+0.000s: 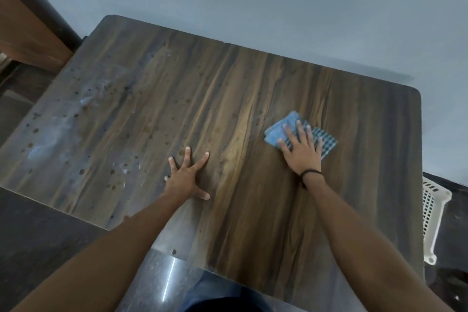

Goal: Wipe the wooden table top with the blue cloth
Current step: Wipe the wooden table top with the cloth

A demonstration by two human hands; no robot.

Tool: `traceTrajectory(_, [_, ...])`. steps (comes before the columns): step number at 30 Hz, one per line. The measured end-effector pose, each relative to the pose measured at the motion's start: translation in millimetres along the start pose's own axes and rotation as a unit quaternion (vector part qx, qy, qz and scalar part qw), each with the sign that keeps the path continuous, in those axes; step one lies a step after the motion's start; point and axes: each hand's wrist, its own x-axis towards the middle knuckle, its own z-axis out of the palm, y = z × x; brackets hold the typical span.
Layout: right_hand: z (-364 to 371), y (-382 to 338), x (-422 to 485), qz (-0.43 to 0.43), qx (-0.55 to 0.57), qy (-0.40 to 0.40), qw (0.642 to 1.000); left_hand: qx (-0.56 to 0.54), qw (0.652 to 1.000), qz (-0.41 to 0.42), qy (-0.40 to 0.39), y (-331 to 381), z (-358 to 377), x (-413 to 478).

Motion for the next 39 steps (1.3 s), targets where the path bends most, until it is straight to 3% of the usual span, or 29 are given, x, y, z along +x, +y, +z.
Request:
traceTrajectory(2, [5,-38,11,0.099,0.042,0.016,0.994,0.002,1.000,-0.001,-0.001,0,0,0])
traceTrajectory(3, [12,-57,6,0.074,0.036,0.007,0.997,0.003,1.000,0.000,-0.002,0,0,1])
traceTrajectory(6, [33,-66,-28,-0.206,-0.038,-0.069,0.975,0.006,1.000,-0.007,0.000,1,0,1])
traceTrajectory(8, [26,-32,-34,-0.278,-0.065,-0.081,0.955,0.010,1.000,-0.011,0.000,1,0,1])
traceTrajectory(10, [14,-5,-16,-0.202,-0.064,-0.064,0.975,0.008,1.000,-0.008,-0.004,1,1,3])
traceTrajectory(12, [4,-8,10,-0.051,-0.010,-0.024,0.998,0.006,1.000,-0.005,-0.011,1,1,5])
traceTrajectory(14, [4,-37,34,0.067,0.033,0.017,0.997,0.011,1.000,-0.005,-0.009,1,1,5])
traceTrajectory(15, [6,-54,38,0.074,0.037,0.012,0.996,0.015,1.000,-0.004,-0.008,1,2,4])
traceTrajectory(17, [17,-70,29,-0.050,-0.002,-0.030,0.998,0.016,1.000,-0.002,-0.009,0,1,4])
traceTrajectory(19, [17,-49,12,-0.230,-0.070,-0.073,0.968,0.014,1.000,0.000,-0.014,0,1,4])
traceTrajectory(21, [0,-13,18,-0.270,-0.084,-0.077,0.956,0.015,1.000,0.001,-0.019,2,0,4])
traceTrajectory(24, [-19,0,55,-0.057,-0.006,-0.029,0.998,0.020,1.000,-0.002,-0.017,3,-1,4])
traceTrajectory(26, [-19,-27,77,0.083,0.053,0.005,0.995,0.016,1.000,-0.001,-0.018,3,-2,3])
traceTrajectory(28, [-7,-62,79,0.073,0.061,-0.004,0.996,0.014,1.000,0.000,-0.017,2,-3,1])
traceTrajectory(31, [8,-70,52,-0.147,-0.001,-0.064,0.987,0.011,1.000,-0.002,-0.019,2,-3,1])
traceTrajectory(33, [-4,-39,54,-0.208,-0.039,-0.075,0.974,0.011,1.000,-0.003,-0.021,3,-3,1])
traceTrajectory(35, [-17,-14,74,-0.139,-0.043,-0.040,0.989,0.015,1.000,-0.006,-0.020,2,-2,1])
traceTrajectory(39, [-22,-38,113,0.113,0.046,0.031,0.992,0.014,1.000,-0.005,-0.020,4,-3,1])
